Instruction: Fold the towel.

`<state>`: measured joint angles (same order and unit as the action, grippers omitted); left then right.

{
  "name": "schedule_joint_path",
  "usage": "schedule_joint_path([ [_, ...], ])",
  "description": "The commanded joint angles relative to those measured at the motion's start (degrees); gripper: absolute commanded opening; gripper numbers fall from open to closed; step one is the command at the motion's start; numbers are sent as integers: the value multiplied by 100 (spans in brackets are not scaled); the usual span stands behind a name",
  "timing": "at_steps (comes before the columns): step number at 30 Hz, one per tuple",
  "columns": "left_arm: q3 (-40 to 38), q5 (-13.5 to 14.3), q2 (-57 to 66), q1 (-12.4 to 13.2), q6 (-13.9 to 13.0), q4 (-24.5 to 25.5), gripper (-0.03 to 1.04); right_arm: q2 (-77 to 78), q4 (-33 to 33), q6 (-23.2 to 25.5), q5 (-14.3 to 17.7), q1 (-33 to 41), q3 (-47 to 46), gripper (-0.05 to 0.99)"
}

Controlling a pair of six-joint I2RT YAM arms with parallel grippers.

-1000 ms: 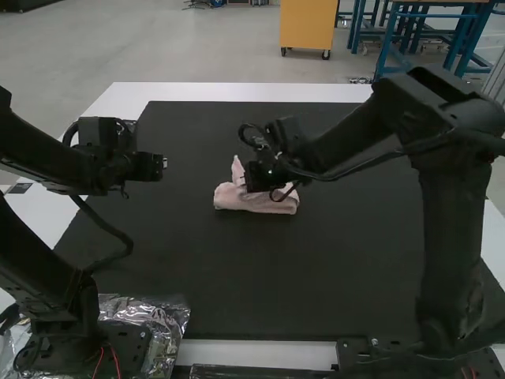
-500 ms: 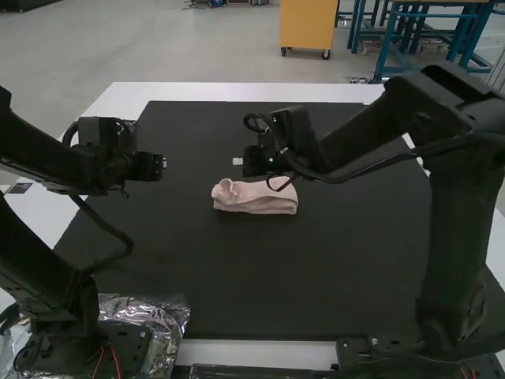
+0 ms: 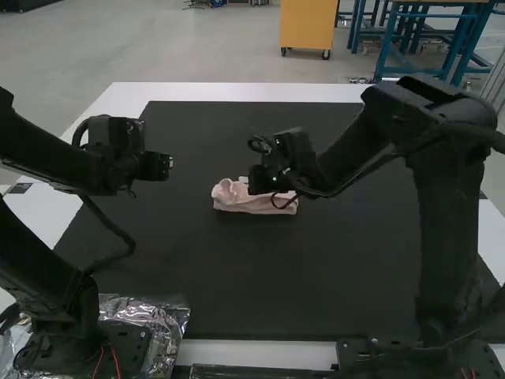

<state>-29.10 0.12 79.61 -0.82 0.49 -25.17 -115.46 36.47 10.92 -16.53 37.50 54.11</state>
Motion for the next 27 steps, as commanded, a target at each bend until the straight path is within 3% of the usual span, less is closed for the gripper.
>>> schedule_joint_path([
  [1,-43,129,-315,-32,48,-50,88,-214,150,7,-8,-172,-5,-2],
  [13,-403,129,-640,-32,48,320,88,-1014,458,24,-8,-339,-23,-2],
  [17,-667,155,-833,-32,48,592,88,-434,414,191,-43,-392,56,-2],
  [21,-1045,269,-1141,-32,48,961,94,604,-114,253,-43,-577,285,-2],
  [22,-1124,304,-1238,-32,48,1040,95,911,-307,297,-34,-647,355,3],
  [24,-1291,348,-1475,-32,48,1190,96,1579,-641,350,-34,-805,460,25],
  [27,-1432,348,-1950,-59,-49,1216,96,2572,-1072,350,115,-1007,548,67],
])
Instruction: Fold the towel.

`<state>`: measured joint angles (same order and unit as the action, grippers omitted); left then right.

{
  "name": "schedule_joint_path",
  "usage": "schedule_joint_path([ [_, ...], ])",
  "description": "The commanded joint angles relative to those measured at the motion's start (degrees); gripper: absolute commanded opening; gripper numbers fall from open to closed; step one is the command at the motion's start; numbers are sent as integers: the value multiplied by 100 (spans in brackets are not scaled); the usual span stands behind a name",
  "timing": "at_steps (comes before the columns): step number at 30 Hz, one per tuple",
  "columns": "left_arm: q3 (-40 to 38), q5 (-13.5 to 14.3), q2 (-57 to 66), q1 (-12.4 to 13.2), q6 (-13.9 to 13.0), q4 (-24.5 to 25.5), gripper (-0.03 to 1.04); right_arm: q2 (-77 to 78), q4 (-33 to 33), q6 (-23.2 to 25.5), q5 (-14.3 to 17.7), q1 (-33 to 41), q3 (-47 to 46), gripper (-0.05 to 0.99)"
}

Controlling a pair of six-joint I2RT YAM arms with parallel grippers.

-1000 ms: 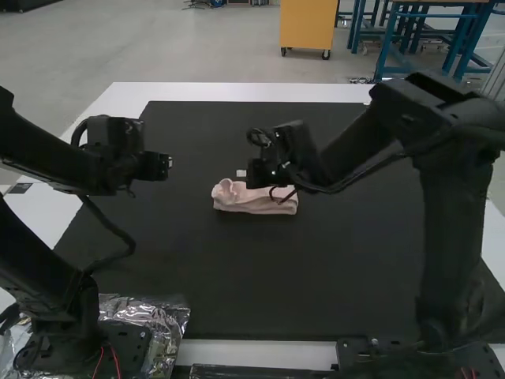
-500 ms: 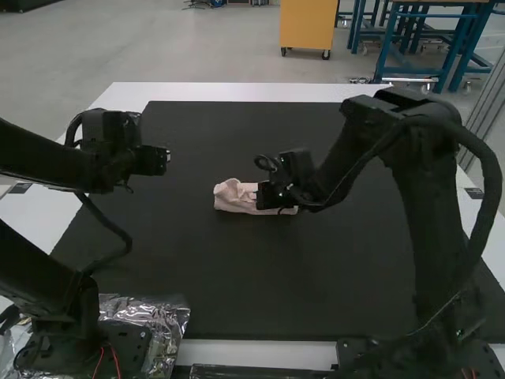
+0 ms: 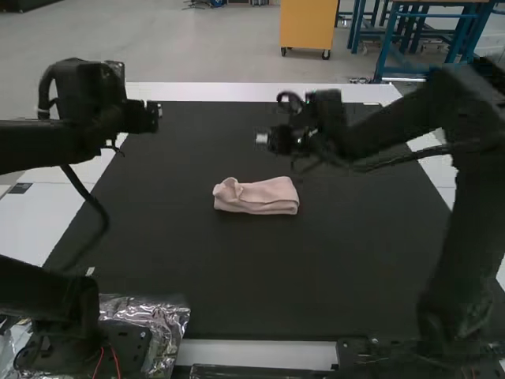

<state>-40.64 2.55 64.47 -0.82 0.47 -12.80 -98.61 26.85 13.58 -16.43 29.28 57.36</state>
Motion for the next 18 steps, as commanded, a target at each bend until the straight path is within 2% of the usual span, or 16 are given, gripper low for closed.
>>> schedule_joint_path([
  [1,-304,106,-611,-76,-126,-47,96,1204,-242,74,104,-256,223,81],
  [2,-313,106,-769,-94,-205,-118,96,1511,-347,74,104,-344,223,90],
  [3,-321,88,-962,-103,-214,-127,96,1819,-426,74,113,-440,196,91],
  [6,-295,-35,-1507,-67,-205,-127,96,2689,-681,83,104,-801,64,91],
  [9,-321,-88,-1885,3,-214,155,96,3550,-875,65,131,-1108,-76,91],
  [11,-313,-149,-2114,64,-205,322,96,4157,-1050,30,307,-1293,-164,91],
  [15,-321,-158,-2720,135,-196,533,96,5431,-1209,57,298,-1706,-472,91],
  [18,-313,-158,-3230,231,-196,577,96,6442,-1296,312,184,-2110,-744,91],
])
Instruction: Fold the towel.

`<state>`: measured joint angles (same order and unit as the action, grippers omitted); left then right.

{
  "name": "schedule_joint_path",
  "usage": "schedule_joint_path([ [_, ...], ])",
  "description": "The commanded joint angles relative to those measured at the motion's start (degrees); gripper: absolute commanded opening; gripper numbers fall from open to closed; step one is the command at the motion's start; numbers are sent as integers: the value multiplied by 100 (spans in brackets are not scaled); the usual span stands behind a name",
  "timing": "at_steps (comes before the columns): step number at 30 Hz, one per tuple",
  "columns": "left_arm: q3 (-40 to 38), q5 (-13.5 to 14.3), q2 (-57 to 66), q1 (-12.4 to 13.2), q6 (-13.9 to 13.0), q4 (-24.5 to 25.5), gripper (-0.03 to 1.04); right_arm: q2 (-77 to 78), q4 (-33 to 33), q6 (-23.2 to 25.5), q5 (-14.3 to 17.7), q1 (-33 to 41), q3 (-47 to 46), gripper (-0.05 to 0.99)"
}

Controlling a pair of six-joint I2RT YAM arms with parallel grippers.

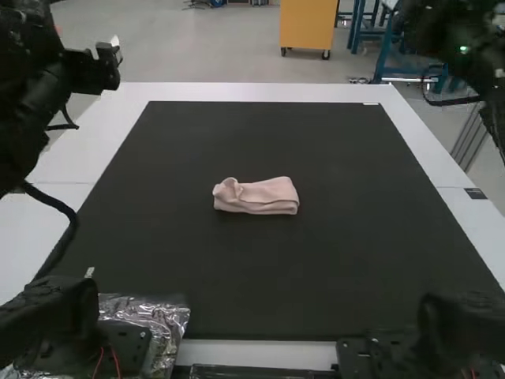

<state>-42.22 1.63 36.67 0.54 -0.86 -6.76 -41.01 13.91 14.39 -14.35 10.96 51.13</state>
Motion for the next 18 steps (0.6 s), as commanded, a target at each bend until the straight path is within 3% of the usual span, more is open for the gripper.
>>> schedule_joint_path([
  [1,-138,-75,-643,131,-63,9,96,1016,-46,301,-42,-402,-200,91],
  [12,152,-49,-2893,412,51,509,96,3829,-837,653,-6,-1149,-526,91],
  [15,258,-49,-3491,500,51,553,96,4119,-978,653,117,-1175,-429,91],
  [17,275,-40,-3693,579,78,615,96,4084,-1207,617,380,-1175,-262,91],
  [18,231,-22,-3658,614,280,773,96,4084,-1207,547,486,-1175,-209,91],
])
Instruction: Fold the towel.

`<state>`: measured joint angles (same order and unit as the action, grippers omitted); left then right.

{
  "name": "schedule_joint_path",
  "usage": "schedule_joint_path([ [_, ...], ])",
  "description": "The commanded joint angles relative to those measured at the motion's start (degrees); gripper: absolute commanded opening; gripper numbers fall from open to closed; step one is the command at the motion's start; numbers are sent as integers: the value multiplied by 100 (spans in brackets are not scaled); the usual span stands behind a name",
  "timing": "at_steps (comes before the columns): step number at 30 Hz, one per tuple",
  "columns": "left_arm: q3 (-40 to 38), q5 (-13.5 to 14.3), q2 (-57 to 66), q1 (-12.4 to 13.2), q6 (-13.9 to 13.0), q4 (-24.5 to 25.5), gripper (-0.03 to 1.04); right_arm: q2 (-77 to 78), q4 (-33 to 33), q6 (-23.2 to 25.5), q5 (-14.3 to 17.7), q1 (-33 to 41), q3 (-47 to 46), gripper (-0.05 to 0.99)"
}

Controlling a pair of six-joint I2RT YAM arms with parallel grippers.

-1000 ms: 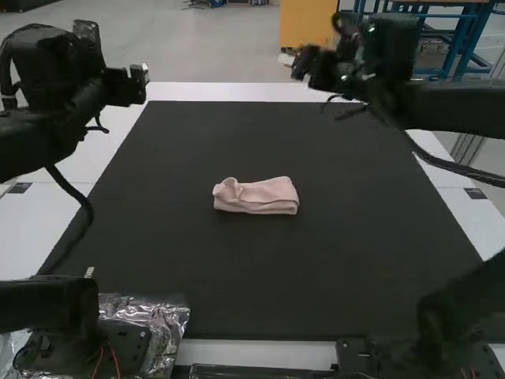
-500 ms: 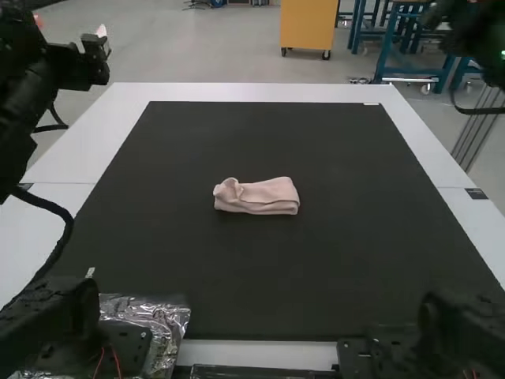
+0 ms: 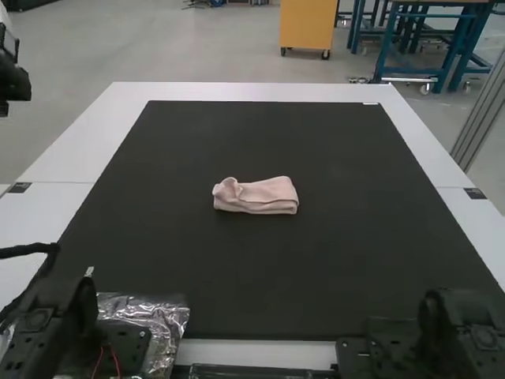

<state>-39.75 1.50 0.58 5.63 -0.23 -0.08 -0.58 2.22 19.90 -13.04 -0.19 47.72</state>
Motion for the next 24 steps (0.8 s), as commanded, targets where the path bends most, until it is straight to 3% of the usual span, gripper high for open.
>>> schedule_joint_path([
  [1,-33,-27,-58,140,331,183,96,40,-28,-48,381,-61,141,91],
  [3,-33,-44,-67,167,322,535,96,40,-134,-390,618,-61,62,91],
  [5,239,-106,-58,167,216,403,96,40,-125,-962,653,-52,-396,91],
  [6,521,-229,-58,158,146,148,96,40,77,-1366,689,-52,-765,91],
  [8,1136,-633,-58,158,-30,-449,96,40,481,-1305,987,-43,-1512,91],
  [12,2287,-554,-58,175,76,-1082,96,49,833,-1876,1137,-43,-2725,91],
  [14,2841,-598,-58,158,67,-1434,96,40,1088,-2465,1102,-43,-3199,91],
  [16,3342,-703,-58,158,5,-2146,96,40,1694,-2544,1251,-52,-3674,91],
  [18,3702,-703,-58,175,23,-2357,96,40,2204,-2544,1611,-52,-4087,91],
  [20,3957,-695,-58,175,41,-2383,96,40,2345,-2693,1919,-52,-4456,91],
  [22,3983,-668,-58,175,84,-1741,96,40,2371,-2974,2051,-43,-4772,91],
  [24,3975,-659,-58,158,243,-1117,96,49,1641,-3115,2253,-61,-4764,91],
])
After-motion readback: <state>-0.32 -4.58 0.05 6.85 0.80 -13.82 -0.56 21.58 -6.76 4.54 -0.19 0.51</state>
